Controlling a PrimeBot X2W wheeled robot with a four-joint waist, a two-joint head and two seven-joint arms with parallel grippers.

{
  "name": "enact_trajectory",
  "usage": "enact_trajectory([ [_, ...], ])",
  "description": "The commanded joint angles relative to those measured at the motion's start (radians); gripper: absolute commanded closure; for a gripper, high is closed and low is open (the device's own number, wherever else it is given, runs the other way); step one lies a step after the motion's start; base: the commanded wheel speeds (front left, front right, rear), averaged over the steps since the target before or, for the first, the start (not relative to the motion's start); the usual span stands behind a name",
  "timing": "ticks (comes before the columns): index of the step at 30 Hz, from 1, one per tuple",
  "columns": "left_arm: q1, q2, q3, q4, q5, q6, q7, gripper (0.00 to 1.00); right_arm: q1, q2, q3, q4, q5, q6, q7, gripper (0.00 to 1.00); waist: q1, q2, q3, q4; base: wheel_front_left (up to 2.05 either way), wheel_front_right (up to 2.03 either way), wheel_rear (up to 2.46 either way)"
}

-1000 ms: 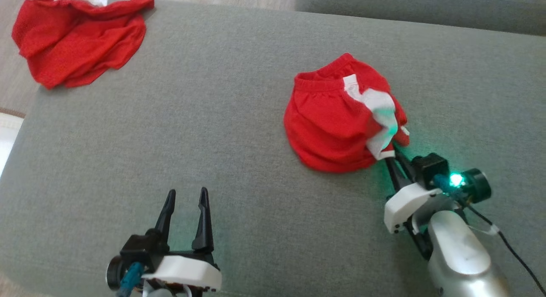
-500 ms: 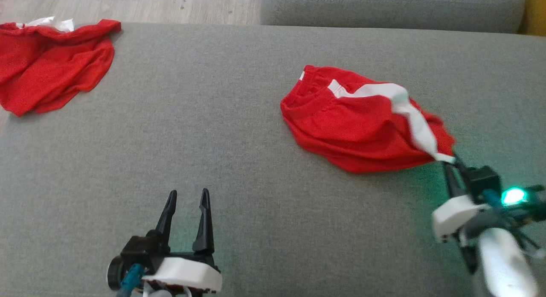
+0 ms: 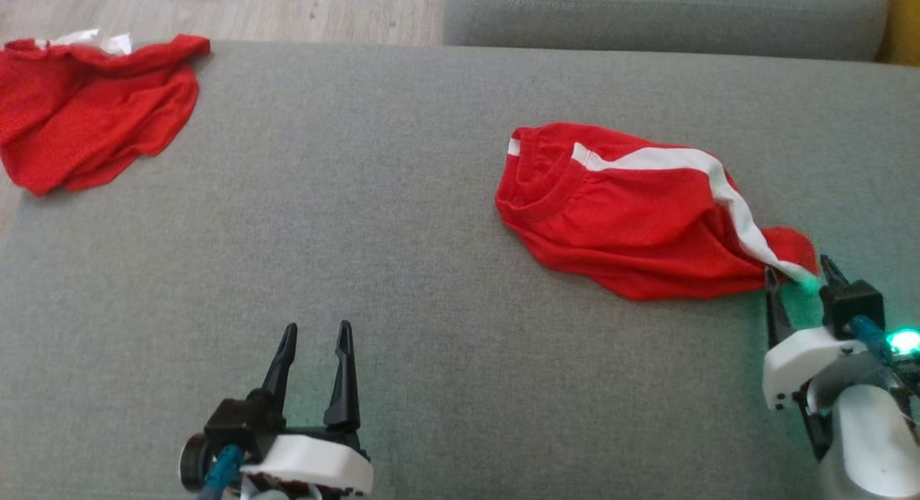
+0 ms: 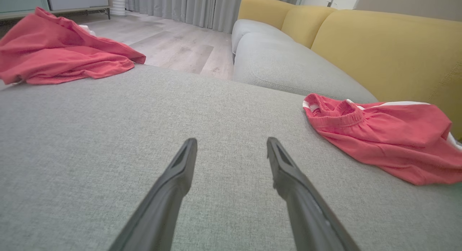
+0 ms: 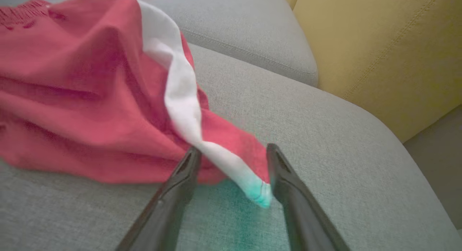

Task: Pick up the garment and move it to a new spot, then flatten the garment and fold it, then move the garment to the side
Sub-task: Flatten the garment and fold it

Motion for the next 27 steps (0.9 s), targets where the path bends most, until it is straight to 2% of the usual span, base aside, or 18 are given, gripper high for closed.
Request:
enact_trajectory([
  [1,-0.028,0.004,0.032,-0.024,0.01,-0.001,-0.012,0.0,-0.024,-0.004,0.017,-0.028,0.009,-0.001,-0.016,0.0,0.0,0.0,-0.008,-0.002,0.0,0.0,0.0],
  [8,-0.008,0.009,0.023,-0.026,0.009,0.003,-0.011,0.0,0.0,0.002,-0.004,-0.111,0.036,-0.001,-0.021,0.0,0.0,0.0,-0.046,-0.009,0.0,0.0,0.0],
  [12,0.0,0.01,0.015,-0.032,0.009,0.004,-0.009,0.0,-0.005,0.014,0.066,-0.215,0.067,-0.001,0.006,0.0,0.0,0.0,-0.052,-0.005,0.0,0.0,0.0],
  [16,-0.005,0.007,0.006,-0.038,0.01,0.003,-0.006,0.0,-0.04,0.027,0.183,-0.28,0.121,-0.001,0.063,0.0,0.0,0.0,-0.038,0.011,0.0,0.0,0.0],
  [19,-0.013,0.0,-0.001,-0.04,0.01,-0.001,-0.006,0.0,-0.092,0.029,0.277,-0.266,0.153,-0.001,0.108,0.0,0.0,0.0,-0.019,0.031,0.0,0.0,0.0],
  [22,-0.024,-0.008,-0.007,-0.039,0.011,-0.006,-0.007,0.0,-0.159,0.018,0.358,-0.199,0.171,-0.001,0.165,0.0,0.0,0.0,0.003,0.055,0.0,0.0,0.0],
  [27,-0.041,-0.023,-0.009,-0.036,0.013,-0.01,-0.008,0.0,-0.281,0.001,0.425,-0.075,0.185,-0.001,0.255,0.0,0.0,0.0,0.044,0.092,0.0,0.0,0.0],
])
